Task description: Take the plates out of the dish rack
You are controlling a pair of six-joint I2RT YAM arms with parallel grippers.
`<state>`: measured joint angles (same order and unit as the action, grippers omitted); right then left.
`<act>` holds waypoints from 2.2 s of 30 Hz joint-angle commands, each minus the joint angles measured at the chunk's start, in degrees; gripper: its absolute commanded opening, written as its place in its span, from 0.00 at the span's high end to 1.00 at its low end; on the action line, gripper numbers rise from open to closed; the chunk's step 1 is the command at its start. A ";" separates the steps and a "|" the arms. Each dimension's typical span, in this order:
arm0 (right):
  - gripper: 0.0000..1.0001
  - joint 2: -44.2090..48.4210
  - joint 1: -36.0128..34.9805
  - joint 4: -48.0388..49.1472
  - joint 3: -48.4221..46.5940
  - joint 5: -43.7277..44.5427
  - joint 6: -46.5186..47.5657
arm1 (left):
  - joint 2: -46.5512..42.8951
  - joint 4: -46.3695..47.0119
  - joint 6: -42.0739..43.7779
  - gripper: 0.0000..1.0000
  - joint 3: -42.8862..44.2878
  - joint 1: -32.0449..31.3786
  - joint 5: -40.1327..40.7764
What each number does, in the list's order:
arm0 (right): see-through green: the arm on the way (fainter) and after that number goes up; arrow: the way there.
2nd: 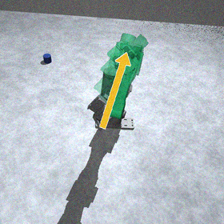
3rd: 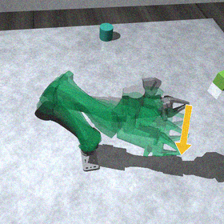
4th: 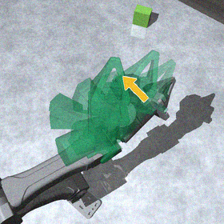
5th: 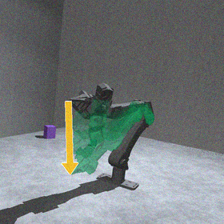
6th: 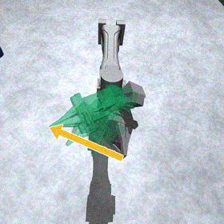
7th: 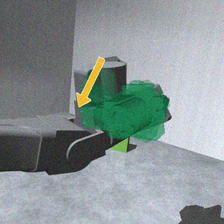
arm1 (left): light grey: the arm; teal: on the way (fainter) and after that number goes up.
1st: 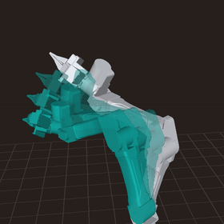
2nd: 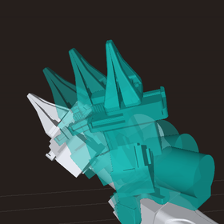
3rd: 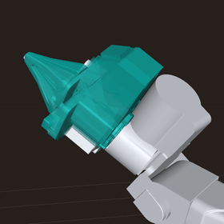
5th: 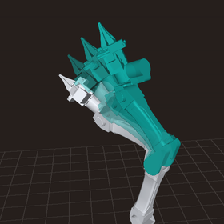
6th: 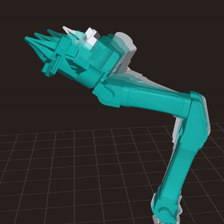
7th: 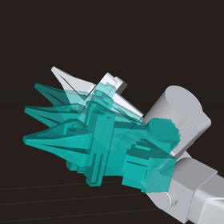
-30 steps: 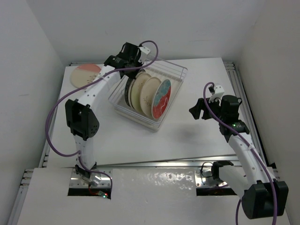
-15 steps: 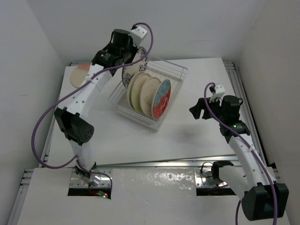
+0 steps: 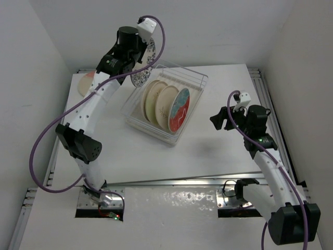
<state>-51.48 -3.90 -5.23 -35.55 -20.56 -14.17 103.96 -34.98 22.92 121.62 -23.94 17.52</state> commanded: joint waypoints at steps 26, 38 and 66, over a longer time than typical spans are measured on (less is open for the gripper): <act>0.31 -7.67 -0.32 14.64 -1.01 -13.90 -2.35 | -28.11 -1.94 -6.92 1.00 -60.00 68.85 -61.56; 0.31 -8.90 -0.23 14.90 -1.63 -13.55 -4.63 | -18.02 10.82 -7.02 0.89 -68.45 72.10 -62.16; 0.32 -6.79 -0.84 7.87 -5.06 -7.04 -5.16 | 2.82 -12.22 31.05 0.98 -60.63 74.92 -45.29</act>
<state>-59.11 -4.38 2.02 -38.63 -28.27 -19.53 106.21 -51.33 44.69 59.90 50.72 -36.86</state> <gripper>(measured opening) 0.678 0.243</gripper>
